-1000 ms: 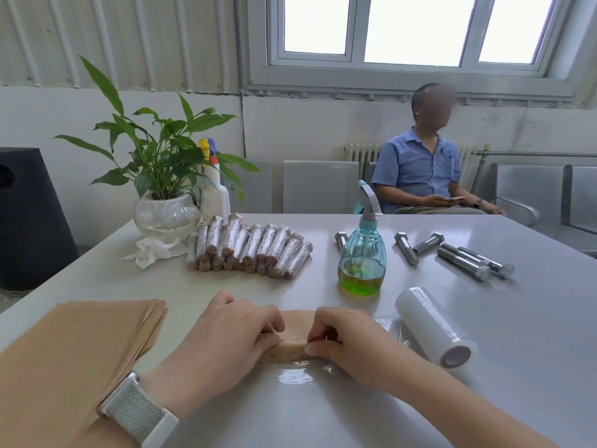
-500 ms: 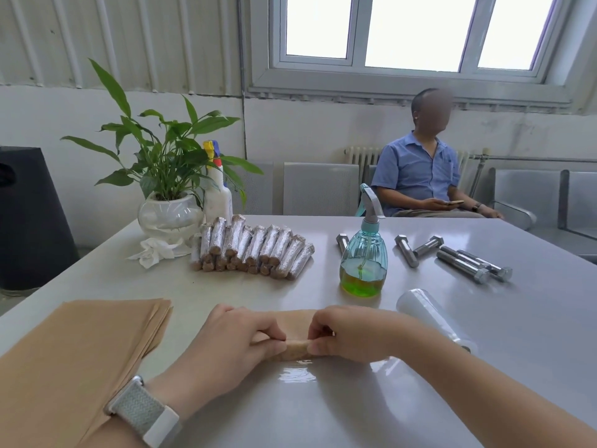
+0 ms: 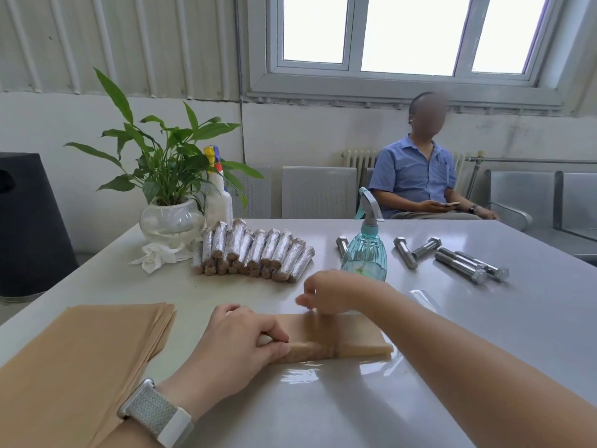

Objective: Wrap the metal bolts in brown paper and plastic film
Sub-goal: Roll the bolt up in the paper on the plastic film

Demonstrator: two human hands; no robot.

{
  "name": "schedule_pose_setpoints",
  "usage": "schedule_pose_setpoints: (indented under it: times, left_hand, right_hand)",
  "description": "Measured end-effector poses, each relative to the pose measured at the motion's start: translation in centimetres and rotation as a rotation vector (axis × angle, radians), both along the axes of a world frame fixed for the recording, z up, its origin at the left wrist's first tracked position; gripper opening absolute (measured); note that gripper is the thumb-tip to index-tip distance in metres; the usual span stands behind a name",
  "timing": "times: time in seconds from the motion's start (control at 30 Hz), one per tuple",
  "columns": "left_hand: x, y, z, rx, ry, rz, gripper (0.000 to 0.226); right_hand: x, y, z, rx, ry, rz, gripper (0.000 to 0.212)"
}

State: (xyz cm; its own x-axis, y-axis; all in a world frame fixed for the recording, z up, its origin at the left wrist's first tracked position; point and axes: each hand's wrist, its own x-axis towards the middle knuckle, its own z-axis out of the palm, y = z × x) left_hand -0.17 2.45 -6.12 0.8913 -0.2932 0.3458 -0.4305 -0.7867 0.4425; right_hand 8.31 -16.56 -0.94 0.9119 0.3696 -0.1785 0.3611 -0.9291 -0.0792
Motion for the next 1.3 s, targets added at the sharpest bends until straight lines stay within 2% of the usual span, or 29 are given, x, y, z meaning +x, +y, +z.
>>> schedule_pose_setpoints:
  times: [0.2, 0.33, 0.4, 0.53, 0.7, 0.87, 0.97, 1.1, 1.3]
  left_hand:
    - [0.1, 0.0, 0.2, 0.044, -0.014, -0.005, 0.010]
    - [-0.1, -0.2, 0.2, 0.066, -0.048, 0.014, 0.013]
    - [-0.2, -0.3, 0.2, 0.114, -0.073, 0.011, 0.016]
    - [-0.3, -0.3, 0.6, 0.206, -0.089, -0.007, 0.016]
    - [-0.1, -0.4, 0.6, 0.285, -0.125, -0.022, 0.019]
    - [-0.2, -0.4, 0.6, 0.291, -0.193, -0.041, 0.017]
    - [-0.3, -0.5, 0.9, 0.284, -0.251, -0.062, 0.014]
    - [-0.6, -0.6, 1.1, 0.340, -0.327, -0.069, 0.013]
    - [-0.7, -0.4, 1.3, 0.333, -0.397, -0.109, 0.012]
  right_hand:
    - [0.5, -0.5, -0.6, 0.035, 0.097, -0.035, 0.061]
    - [0.1, -0.9, 0.1, 0.019, 0.126, 0.053, 0.027]
    - [-0.2, -0.9, 0.1, -0.019, 0.106, 0.080, 0.021]
    - [-1.5, -1.0, 1.1, -0.064, 0.050, 0.136, 0.031]
    - [-3.8, -1.6, 2.0, -0.012, 0.017, 0.210, 0.025]
    - [-5.6, -2.2, 0.4, 0.126, -0.141, 0.242, 0.027]
    - [-6.2, -2.6, -0.1, 0.204, -0.171, 0.221, 0.021]
    - [-6.7, -2.0, -1.1, 0.109, -0.200, 0.165, 0.044]
    - [-7.2, -1.8, -1.6, 0.109, -0.273, 0.118, 0.043]
